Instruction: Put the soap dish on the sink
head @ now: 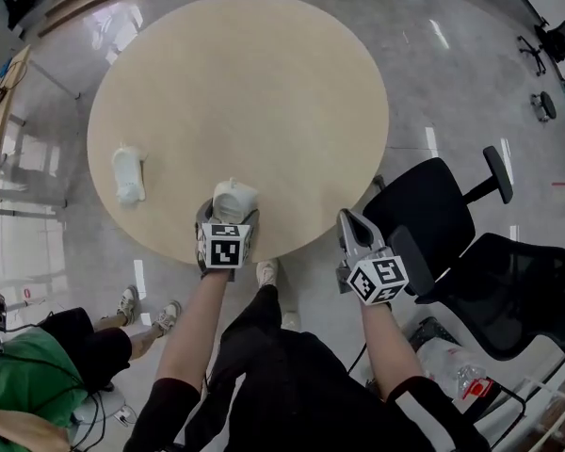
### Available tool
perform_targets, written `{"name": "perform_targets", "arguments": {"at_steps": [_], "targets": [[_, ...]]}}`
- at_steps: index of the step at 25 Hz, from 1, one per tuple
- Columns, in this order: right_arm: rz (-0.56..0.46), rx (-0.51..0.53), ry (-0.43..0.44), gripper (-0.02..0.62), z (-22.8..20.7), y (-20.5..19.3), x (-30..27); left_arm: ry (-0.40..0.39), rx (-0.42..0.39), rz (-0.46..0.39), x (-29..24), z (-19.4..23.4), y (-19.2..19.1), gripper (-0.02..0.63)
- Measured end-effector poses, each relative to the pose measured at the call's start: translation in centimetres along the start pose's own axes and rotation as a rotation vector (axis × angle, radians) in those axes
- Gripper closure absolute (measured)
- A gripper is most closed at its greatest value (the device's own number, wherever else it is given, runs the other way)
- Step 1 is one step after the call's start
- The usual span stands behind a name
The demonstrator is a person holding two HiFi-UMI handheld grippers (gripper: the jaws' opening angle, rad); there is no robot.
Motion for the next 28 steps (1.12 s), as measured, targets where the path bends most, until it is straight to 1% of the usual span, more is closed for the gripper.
{"name": "perform_targets", "arguments": {"at_steps": [6, 10, 13, 16, 17, 18, 21, 23, 26, 28], "targets": [[0.021, -0.024, -0.018, 0.592, -0.4, -0.8, 0.6, -0.017, -0.08, 0.102, -2.5, -1.0, 0.9, 0.137], [0.026, -0.028, -0.022, 0.592, -0.6, -1.0, 0.8, -0.085, -0.155, 0.184, -3.7, -1.6, 1.6, 0.133], [0.025, -0.029, -0.021, 0.592, -0.4, -0.9, 1.0, -0.097, -0.167, 0.203, -3.9, -1.5, 1.8, 0.13], [0.022, -0.027, -0.016, 0.592, -0.2, -0.8, 1.0, -0.099, -0.158, 0.207, -4.0, -1.4, 1.9, 0.124], [0.021, -0.026, -0.015, 0.592, -0.1, -0.8, 1.1, -0.104, -0.152, 0.205, -4.0, -1.4, 2.0, 0.091], [0.02, -0.024, -0.013, 0.592, 0.0, -0.8, 1.1, -0.109, -0.146, 0.199, -3.9, -1.3, 2.1, 0.061], [0.009, -0.016, -0.007, 0.592, 0.2, -0.6, 1.1, -0.103, -0.142, 0.156, -3.0, -1.0, 2.7, 0.061], [-0.005, -0.012, -0.005, 0.592, 0.3, -0.3, 1.3, -0.075, -0.13, 0.105, -1.9, -0.8, 3.1, 0.063], [-0.031, -0.002, -0.004, 0.592, 0.7, 0.5, 2.1, -0.01, -0.047, -0.03, 0.5, 0.0, 3.7, 0.067], [-0.051, 0.01, -0.005, 0.592, 1.0, 1.3, 3.0, 0.0, 0.01, -0.13, 2.4, 0.3, 4.1, 0.069]]}}
Point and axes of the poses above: the fingertips, and each gripper's own axes: x backward along the fingers, z to its left, y out of its top, the point moved 10 cm from there along x, backward along the fingers, and after that the axes turned 14 degrees about -x, right-handed, at the moved point
